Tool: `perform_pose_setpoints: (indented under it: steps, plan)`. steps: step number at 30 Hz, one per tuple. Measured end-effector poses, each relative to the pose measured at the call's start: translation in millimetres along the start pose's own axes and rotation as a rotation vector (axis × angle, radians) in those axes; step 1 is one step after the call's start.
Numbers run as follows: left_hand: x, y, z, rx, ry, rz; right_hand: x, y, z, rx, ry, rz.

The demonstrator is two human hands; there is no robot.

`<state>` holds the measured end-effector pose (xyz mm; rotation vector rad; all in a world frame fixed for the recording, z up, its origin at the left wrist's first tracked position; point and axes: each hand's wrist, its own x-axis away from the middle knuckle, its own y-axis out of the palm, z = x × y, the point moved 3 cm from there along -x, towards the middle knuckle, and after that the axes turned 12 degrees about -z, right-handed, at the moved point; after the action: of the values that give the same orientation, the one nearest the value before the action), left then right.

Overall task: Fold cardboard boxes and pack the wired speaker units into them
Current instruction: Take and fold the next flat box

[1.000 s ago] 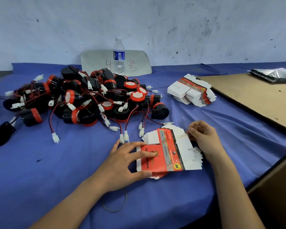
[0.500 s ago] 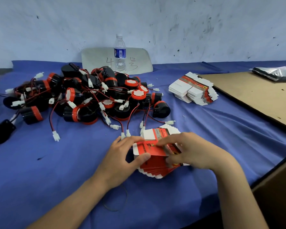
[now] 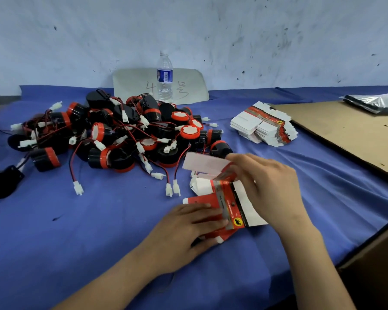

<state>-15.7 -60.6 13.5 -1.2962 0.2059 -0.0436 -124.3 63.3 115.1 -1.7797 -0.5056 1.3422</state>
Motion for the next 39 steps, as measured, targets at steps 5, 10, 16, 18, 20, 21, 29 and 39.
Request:
perform_pose_setpoints:
  steps: [5,10,16,18,20,21,29,39]
  plan:
    - [0.7,-2.1,3.5,-0.036,0.029,0.034,3.3,-14.2,11.9,0.024,0.046,0.238]
    - [0.5,0.2,5.6,-0.043,0.052,0.020,7.2,-13.5,33.4,-0.097,0.233,0.366]
    - [0.5,1.0,6.8,-0.045,0.032,0.021,13.6,4.5,44.2,-0.408,0.451,0.444]
    - [0.5,0.9,7.2,-0.046,0.027,0.014,12.5,4.8,45.5,-0.412,0.455,0.444]
    - [0.3,0.8,7.2,-0.039,0.026,0.008,11.9,1.7,47.6,-0.375,0.448,0.433]
    - [0.3,1.0,7.2,-0.033,0.024,0.005,11.9,-0.5,49.1,-0.354,0.451,0.424]
    - [-0.4,-0.3,8.2,0.014,0.019,0.019,17.2,-21.9,68.1,-0.261,0.563,-0.053]
    - [6.9,-9.8,-2.7,0.734,-0.067,0.160,12.7,13.6,53.6,-0.805,0.672,-0.016]
